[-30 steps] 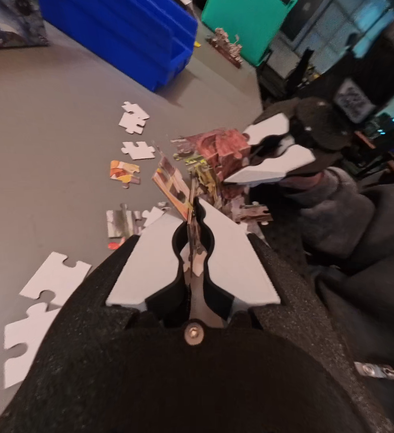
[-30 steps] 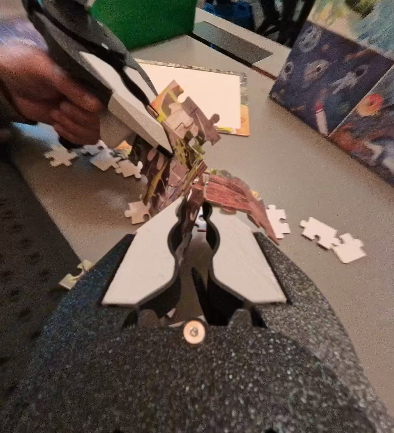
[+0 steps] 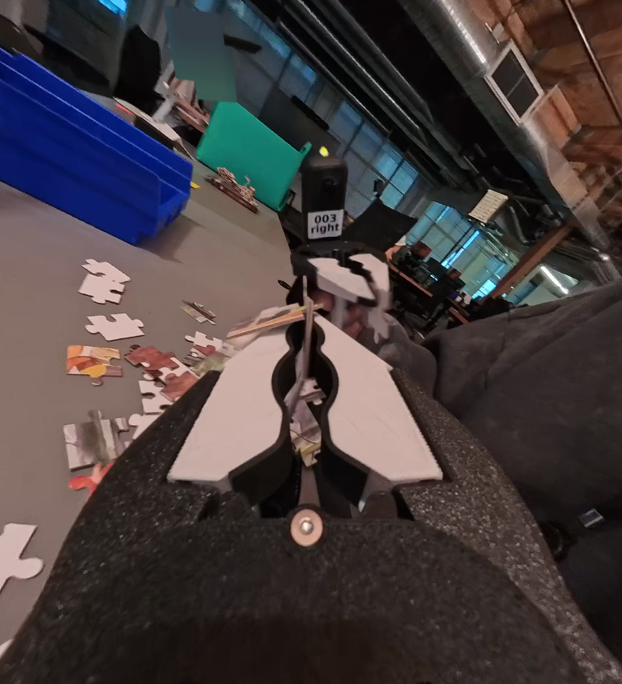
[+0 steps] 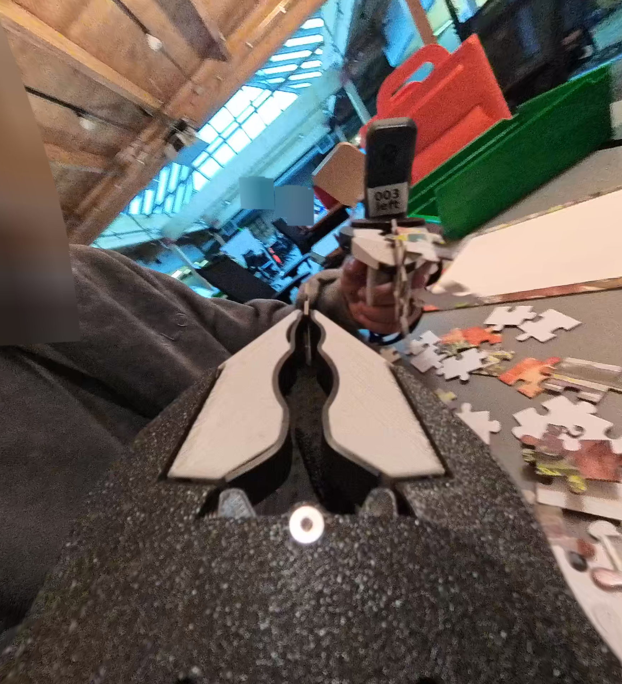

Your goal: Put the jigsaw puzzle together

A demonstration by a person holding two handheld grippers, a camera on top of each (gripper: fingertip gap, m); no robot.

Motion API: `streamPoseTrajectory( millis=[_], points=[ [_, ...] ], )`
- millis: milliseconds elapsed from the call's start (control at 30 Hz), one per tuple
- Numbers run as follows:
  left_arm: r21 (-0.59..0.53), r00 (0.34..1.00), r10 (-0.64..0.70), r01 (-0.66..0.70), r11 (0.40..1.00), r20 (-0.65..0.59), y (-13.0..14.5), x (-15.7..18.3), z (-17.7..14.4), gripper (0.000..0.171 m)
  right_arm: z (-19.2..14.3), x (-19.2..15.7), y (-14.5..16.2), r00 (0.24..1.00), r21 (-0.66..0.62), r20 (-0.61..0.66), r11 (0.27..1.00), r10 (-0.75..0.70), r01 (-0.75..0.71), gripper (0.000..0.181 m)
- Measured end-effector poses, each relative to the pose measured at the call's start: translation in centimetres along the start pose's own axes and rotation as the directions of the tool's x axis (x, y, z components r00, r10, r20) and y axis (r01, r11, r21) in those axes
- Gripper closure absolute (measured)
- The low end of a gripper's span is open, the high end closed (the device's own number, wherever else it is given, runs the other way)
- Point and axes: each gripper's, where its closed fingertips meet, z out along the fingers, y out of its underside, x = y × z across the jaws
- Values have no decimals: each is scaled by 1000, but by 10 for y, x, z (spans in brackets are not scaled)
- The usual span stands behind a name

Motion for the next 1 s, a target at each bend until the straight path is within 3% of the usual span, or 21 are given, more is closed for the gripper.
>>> streamPoseTrajectory(
  millis=[33,67,167,233,267,300,367,433,500,567,667,733,800,833,900,1000],
  points=[
    [17,1000,5,-5,1000,8,-3,-2,-3,171,-2,-1,-3,999,16,15,999,28,-28,179],
    [22,1000,-9,9,1000,3,-4,-2,-4,171,-4,12,-1,998,12,-63,1000,20,-19,179],
    [-11,997,-11,12,1000,77,3,-16,-3,171,-15,70,20,909,-134,-412,991,-62,7,173],
    [-36,997,0,3,999,71,8,-14,1,171,-7,72,26,909,-158,-410,987,-68,3,135],
    [-36,998,-14,16,999,53,9,-11,4,171,1,66,26,929,-140,-367,990,-41,-12,132],
    [-42,999,-34,35,999,34,11,-8,7,171,8,65,25,936,-128,-352,992,-28,-19,137],
    [-71,998,-61,63,995,28,19,-9,12,168,14,69,27,930,-148,-364,989,-52,-2,173],
    [-89,996,-45,52,995,81,23,-18,13,154,12,71,26,918,-160,-387,987,-89,28,179],
    [-126,996,-40,51,991,83,28,-18,11,156,2,72,11,911,-75,-407,996,-67,39,180],
    [-146,996,-32,44,988,81,32,-19,10,170,-5,63,-5,935,35,-354,999,9,3,180],
    [-165,996,32,-17,986,83,34,-16,13,170,-9,61,-7,950,106,-291,990,118,-91,180],
    [-169,996,73,-63,984,51,35,-7,14,170,-5,50,-9,959,163,-117,957,259,-239,180],
    [-133,992,124,-121,984,14,27,4,14,170,-5,36,-15,906,190,122,886,406,-423,180],
    [-134,985,166,-160,978,37,25,2,12,170,-8,37,-17,898,214,147,873,415,-439,180],
    [-174,970,201,-177,969,134,26,-16,5,170,-17,51,-19,952,241,-34,927,305,-289,180],
    [-77,992,20,-10,997,128,13,-25,-3,171,-28,67,-11,932,103,-359,995,52,-16,179]
  ],
)
